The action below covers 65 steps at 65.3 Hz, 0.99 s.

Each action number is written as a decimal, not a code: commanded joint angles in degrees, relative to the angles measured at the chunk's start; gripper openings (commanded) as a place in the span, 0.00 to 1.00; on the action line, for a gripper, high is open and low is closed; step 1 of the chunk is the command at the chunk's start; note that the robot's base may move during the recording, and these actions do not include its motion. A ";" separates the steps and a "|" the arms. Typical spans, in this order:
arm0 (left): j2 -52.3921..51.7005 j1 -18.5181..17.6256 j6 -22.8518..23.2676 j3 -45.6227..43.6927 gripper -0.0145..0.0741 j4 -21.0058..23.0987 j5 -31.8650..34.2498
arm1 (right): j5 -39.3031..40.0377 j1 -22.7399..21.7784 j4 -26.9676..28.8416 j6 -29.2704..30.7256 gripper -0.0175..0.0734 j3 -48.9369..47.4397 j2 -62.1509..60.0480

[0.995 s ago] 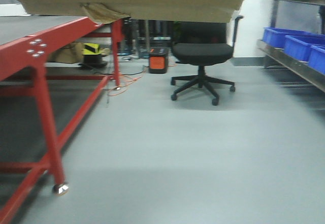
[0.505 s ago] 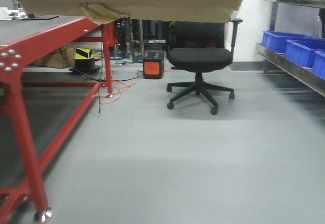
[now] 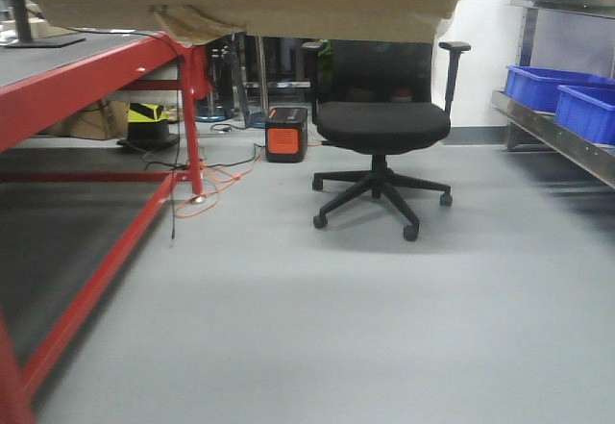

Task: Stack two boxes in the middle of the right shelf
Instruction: 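Drive and turn the base toward the steel shelf rack, holding boxes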

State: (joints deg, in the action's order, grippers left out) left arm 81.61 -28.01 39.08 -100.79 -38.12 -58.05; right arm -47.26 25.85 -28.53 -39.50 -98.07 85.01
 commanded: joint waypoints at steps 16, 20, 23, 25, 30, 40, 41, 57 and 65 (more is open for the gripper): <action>-0.60 0.29 0.48 -0.68 0.04 -2.34 0.61 | 3.89 -0.35 -2.23 -0.26 0.02 -0.70 -0.62; -0.60 0.29 0.48 -0.68 0.04 -2.34 0.61 | 5.00 -0.35 -2.23 -0.26 0.02 -0.70 -0.62; -0.60 0.29 0.48 -0.68 0.04 -2.34 0.61 | 6.01 -0.35 -2.23 -0.26 0.02 -0.70 -0.62; -0.60 0.29 0.48 -0.68 0.04 -2.34 0.61 | 6.59 -0.35 -2.23 -0.26 0.02 -0.70 -0.62; -0.60 0.29 0.48 -0.68 0.04 -2.34 0.61 | 8.19 -0.35 -2.23 -0.26 0.02 -0.70 -0.62; -0.60 0.29 0.48 -0.68 0.04 -2.34 0.61 | 11.28 -0.35 -2.23 -0.26 0.02 -0.70 -0.62; -0.60 0.29 0.48 -0.68 0.04 -2.34 0.61 | 11.49 -0.35 -2.23 -0.26 0.02 -0.70 -0.62; -0.60 0.29 0.48 -0.68 0.04 -2.34 0.61 | 14.01 -0.35 -2.23 -0.26 0.02 -0.70 -0.62; -0.60 0.29 0.48 -0.68 0.04 -2.34 0.61 | 14.40 -0.35 -2.23 -0.26 0.02 -0.70 -0.62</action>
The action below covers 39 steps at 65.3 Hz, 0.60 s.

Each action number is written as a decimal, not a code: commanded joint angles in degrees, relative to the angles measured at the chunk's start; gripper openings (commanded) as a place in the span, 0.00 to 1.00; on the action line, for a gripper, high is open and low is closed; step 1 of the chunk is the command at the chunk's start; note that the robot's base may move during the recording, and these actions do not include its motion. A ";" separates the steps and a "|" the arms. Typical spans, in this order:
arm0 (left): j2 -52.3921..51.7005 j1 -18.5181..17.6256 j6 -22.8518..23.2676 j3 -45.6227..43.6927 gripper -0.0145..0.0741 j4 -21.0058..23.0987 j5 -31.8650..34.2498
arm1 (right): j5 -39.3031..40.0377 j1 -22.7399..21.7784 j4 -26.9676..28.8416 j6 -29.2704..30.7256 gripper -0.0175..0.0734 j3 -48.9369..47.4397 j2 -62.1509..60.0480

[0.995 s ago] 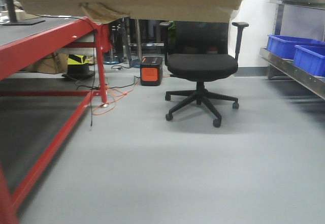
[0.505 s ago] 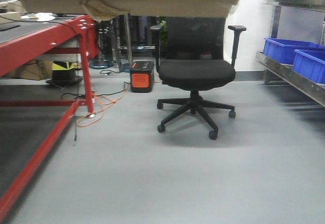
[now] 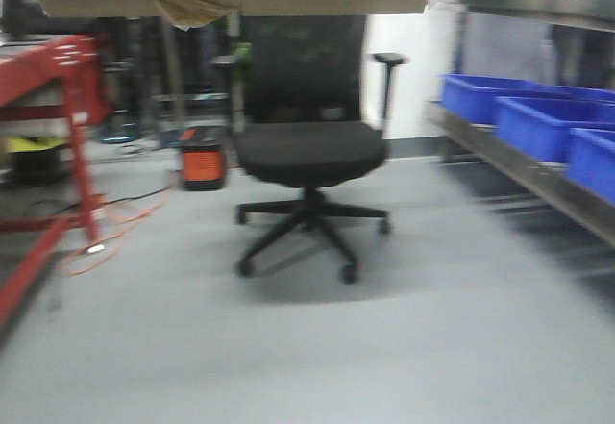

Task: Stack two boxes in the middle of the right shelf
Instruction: 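Drive and turn the base toward the steel shelf rack, holding boxes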

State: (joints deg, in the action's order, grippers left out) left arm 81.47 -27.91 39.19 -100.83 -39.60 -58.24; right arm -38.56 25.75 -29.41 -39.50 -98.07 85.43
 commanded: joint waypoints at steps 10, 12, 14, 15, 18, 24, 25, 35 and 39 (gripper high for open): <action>-0.46 0.18 0.37 -0.64 0.04 -0.86 0.81 | 5.71 -0.24 -1.34 -0.26 0.02 -0.70 -1.04; -0.46 0.18 0.37 -0.64 0.04 -0.86 0.81 | 5.71 -0.24 -1.34 -0.26 0.02 -0.70 -1.04; -0.46 0.18 0.37 -0.64 0.04 -0.86 0.81 | 5.71 -0.24 -1.34 -0.26 0.02 -0.70 -1.04; -0.46 0.18 0.37 -0.64 0.04 -0.86 0.81 | 5.71 -0.24 -1.34 -0.26 0.02 -0.70 -1.04; -0.46 0.18 0.37 -0.64 0.04 -0.86 0.81 | 5.71 -0.24 -1.34 -0.26 0.02 -0.70 -1.04; -0.46 0.18 0.37 -0.64 0.04 -0.86 0.81 | 5.83 -0.24 -1.34 -0.26 0.02 -0.70 -1.04; -0.46 0.18 0.37 -0.64 0.04 -0.86 0.81 | 5.83 -0.24 -1.34 -0.26 0.02 -0.70 -1.04; -0.46 0.18 0.37 -0.64 0.04 -0.98 0.81 | 5.83 -0.24 -1.34 -0.26 0.02 -0.70 -1.04; -0.46 0.18 0.37 -0.64 0.04 -1.33 0.81 | 5.83 -0.24 -1.34 -0.26 0.02 -0.70 -1.04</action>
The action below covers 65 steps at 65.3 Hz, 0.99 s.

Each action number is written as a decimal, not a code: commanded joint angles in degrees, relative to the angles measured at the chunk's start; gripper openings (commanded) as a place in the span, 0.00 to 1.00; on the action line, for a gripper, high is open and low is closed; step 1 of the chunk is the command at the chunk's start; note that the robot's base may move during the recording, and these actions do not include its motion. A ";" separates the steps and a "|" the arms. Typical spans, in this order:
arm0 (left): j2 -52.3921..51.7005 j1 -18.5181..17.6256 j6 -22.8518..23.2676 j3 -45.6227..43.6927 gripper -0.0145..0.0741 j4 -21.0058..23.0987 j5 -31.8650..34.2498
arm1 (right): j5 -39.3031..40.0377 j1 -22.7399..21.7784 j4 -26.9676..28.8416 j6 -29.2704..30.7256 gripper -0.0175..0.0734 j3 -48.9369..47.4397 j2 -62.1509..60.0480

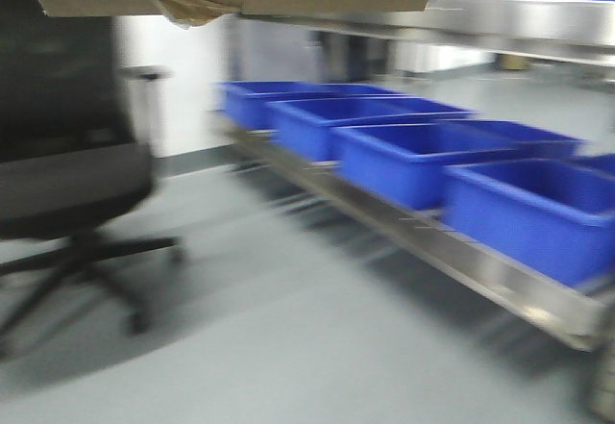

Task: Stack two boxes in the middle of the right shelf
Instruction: 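Drive and turn the base toward the steel shelf rack, holding boxes, then approach the middle shelf with the boxes held above it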

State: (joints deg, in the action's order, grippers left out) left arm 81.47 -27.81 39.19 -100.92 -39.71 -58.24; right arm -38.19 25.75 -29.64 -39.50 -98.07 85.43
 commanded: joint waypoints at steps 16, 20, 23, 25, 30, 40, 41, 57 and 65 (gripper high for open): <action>-0.46 0.08 0.37 -0.55 0.04 -1.58 0.81 | 5.71 -0.24 -1.11 -0.26 0.02 -0.70 -1.04; -0.46 0.08 0.37 -0.55 0.04 -2.04 0.81 | 5.71 -0.24 -1.11 -0.26 0.02 -0.70 -1.04; -0.46 0.08 0.37 -0.55 0.04 -2.15 0.81 | 5.71 -0.24 -1.11 -0.26 0.02 -0.70 -1.04; -0.46 0.08 0.37 -0.55 0.04 -2.29 0.81 | 5.71 -0.24 -1.11 -0.26 0.02 -0.70 -1.04; -0.46 0.08 0.37 -0.55 0.04 -2.29 0.81 | 5.71 -0.24 -1.11 -0.26 0.02 -0.70 -1.04; -0.46 0.08 0.37 -0.55 0.04 -2.39 0.81 | 5.71 -0.24 -1.11 -0.26 0.02 -0.70 -1.04; -0.46 0.08 0.37 -0.55 0.04 -2.39 0.81 | 5.71 -0.24 -1.11 -0.26 0.02 -0.70 -1.04; -0.46 0.08 0.37 -0.55 0.04 -2.88 0.81 | 5.71 -0.24 -1.11 -0.26 0.02 -0.70 -1.04; -0.46 0.08 0.37 -0.55 0.04 -2.88 0.81 | 5.71 -0.24 -1.11 -0.26 0.02 -0.70 -1.04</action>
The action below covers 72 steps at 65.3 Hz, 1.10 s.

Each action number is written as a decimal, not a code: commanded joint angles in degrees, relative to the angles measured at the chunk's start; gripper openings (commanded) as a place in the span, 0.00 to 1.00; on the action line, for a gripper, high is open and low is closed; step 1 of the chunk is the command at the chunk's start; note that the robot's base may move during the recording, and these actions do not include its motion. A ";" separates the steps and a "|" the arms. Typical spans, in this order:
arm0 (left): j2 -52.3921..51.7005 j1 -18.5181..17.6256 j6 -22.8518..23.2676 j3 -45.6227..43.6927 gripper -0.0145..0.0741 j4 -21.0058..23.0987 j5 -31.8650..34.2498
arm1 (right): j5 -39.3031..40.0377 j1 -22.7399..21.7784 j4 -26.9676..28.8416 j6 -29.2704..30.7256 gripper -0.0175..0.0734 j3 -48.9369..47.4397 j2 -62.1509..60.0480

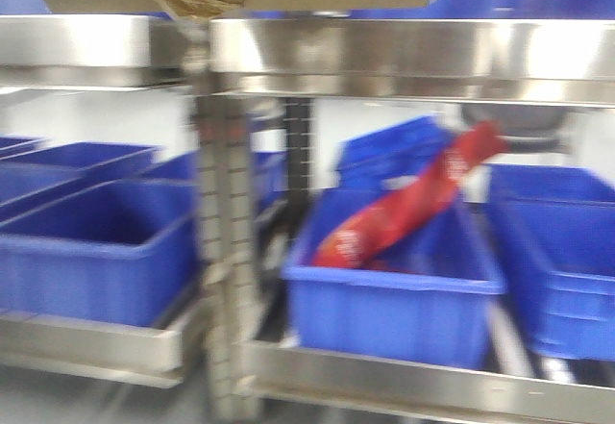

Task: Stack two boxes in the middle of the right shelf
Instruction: 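Approach the middle shelf with the boxes held above it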

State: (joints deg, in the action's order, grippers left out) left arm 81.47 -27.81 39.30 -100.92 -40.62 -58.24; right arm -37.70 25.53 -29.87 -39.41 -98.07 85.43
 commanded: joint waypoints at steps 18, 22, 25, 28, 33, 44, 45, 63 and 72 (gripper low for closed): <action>-0.46 0.08 0.27 -0.55 0.04 -1.97 0.81 | 5.22 -0.03 -0.89 -0.35 0.02 -0.70 -1.04; -0.46 0.08 0.27 -0.55 0.04 -1.97 0.81 | 5.22 -0.03 -0.89 -0.35 0.02 -0.70 -1.04; -0.46 0.08 0.27 -0.55 0.04 -1.97 0.81 | 5.22 -0.03 -0.89 -0.35 0.02 -0.70 -1.04; -0.46 0.08 0.27 -0.55 0.04 -1.97 0.81 | 5.22 -0.03 -0.89 -0.35 0.02 -0.70 -1.04; -0.46 0.08 0.27 -0.55 0.04 -1.97 0.81 | 5.22 -0.03 -0.89 -0.35 0.02 -0.70 -1.04; -0.46 0.08 0.27 -0.55 0.04 -1.97 0.81 | 5.22 -0.03 -0.89 -0.35 0.02 -0.70 -1.04; -0.46 0.08 0.27 -0.55 0.04 -1.97 0.81 | 5.22 -0.03 -0.89 -0.35 0.02 -0.70 -1.04; -0.46 0.08 0.27 -0.55 0.04 -2.05 0.81 | 5.22 -0.03 -0.89 -0.35 0.02 -0.70 -1.04; -0.46 0.08 0.27 -0.55 0.04 -2.05 0.81 | 5.22 -0.03 -0.89 -0.35 0.02 -0.70 -1.04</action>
State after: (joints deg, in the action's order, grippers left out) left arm 81.47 -27.81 39.30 -100.92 -40.72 -58.24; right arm -37.59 25.53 -29.87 -39.41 -98.07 85.43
